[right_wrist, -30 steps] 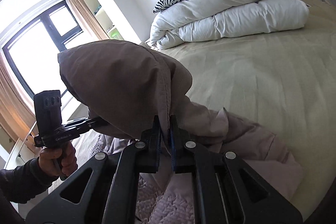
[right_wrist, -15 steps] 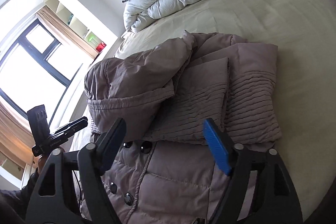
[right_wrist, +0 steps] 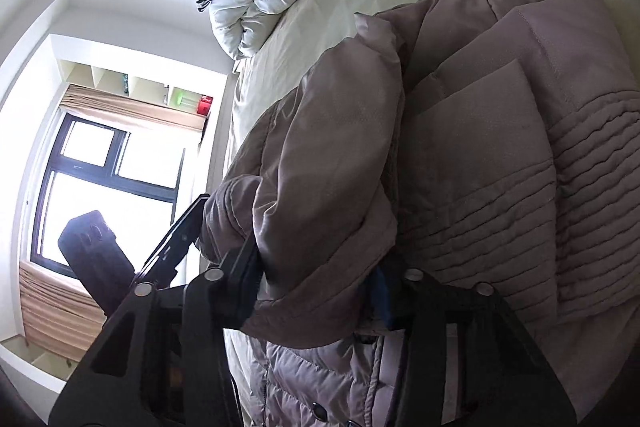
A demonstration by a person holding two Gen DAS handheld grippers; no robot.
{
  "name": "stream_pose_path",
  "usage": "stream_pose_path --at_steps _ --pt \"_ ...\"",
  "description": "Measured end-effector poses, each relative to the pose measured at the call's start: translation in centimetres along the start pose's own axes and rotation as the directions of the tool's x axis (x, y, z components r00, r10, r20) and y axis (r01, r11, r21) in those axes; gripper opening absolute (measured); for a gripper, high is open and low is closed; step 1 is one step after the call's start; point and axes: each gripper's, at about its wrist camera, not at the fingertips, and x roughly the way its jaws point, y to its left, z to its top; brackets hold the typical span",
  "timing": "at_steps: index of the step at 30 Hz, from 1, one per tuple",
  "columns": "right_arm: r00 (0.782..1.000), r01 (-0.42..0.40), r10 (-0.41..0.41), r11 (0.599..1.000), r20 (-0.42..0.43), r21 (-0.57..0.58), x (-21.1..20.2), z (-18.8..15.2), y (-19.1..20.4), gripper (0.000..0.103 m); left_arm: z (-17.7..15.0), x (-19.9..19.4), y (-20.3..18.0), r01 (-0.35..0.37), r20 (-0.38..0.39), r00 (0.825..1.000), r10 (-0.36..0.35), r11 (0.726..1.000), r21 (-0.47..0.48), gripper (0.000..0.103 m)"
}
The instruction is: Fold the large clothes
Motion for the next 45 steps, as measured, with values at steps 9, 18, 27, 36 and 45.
stream_pose_path --at_steps 9,18,27,36,45 --pt "0.976 0.178 -0.159 0.976 0.150 -0.122 -1.1 0.8 -0.8 0.023 -3.8 2.9 -1.4 0.011 0.052 0.999 -0.008 0.999 -0.043 0.054" --pt "0.960 0.271 -0.252 0.944 0.119 -0.187 -1.0 0.1 -1.3 0.035 -4.6 6.0 -1.0 0.004 -0.014 1.000 -0.003 1.000 0.008 0.058" --pt "0.910 0.375 -0.271 0.859 0.313 -0.348 -4.4 1.1 7.1 0.048 -4.6 3.4 -1.5 -0.058 0.050 0.997 0.058 0.998 -0.012 0.061" --pt "0.863 0.505 -0.426 0.751 0.272 -0.426 4.8 1.9 2.4 0.045 -5.1 6.8 -0.1 -0.009 0.017 1.000 0.010 0.999 -0.044 0.064" --pt "0.883 0.454 -0.335 0.785 0.329 -0.422 1.3 2.8 5.2 0.045 -4.5 2.9 0.5 0.042 0.062 0.997 -0.035 0.992 -0.116 0.063"
